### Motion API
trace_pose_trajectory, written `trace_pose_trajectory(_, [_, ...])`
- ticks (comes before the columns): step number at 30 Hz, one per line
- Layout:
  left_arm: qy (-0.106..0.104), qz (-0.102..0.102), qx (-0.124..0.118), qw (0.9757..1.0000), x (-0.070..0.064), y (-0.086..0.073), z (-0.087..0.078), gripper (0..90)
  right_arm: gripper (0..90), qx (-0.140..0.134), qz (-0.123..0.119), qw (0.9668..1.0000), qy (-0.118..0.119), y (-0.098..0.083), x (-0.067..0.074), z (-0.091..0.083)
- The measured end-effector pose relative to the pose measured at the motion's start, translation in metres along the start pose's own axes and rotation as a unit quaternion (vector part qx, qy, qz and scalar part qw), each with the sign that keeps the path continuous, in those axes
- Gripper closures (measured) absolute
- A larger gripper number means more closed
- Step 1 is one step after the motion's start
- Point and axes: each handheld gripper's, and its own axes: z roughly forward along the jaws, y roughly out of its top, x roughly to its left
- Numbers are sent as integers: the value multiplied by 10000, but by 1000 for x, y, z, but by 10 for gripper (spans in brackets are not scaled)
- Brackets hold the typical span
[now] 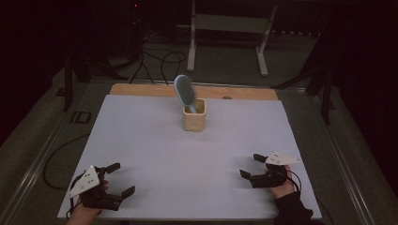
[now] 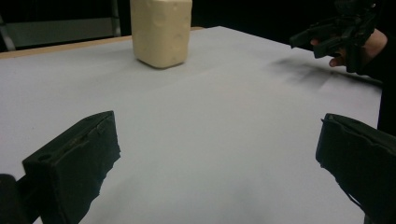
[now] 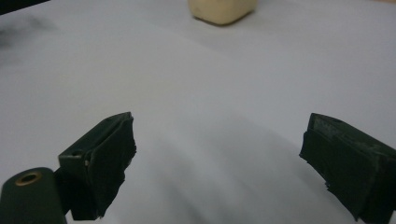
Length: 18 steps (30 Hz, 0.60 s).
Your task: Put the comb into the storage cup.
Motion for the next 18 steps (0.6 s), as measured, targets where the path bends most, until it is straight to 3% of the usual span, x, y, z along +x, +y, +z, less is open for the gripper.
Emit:
trace_pose_trajectory(11, [1,27,9,10000,0,0,0,0,91,131,305,9992,-225,-18,1,-19])
trace_pose_trajectory(15, [0,42,25,10000,-1,0,0,0,91,213,299,9987,-355,-22,1,-21])
trace_pose_trajectory(18, [5,49,29,10000,-1,0,0,0,91,121,301,9988,-363,-21,-1,-19])
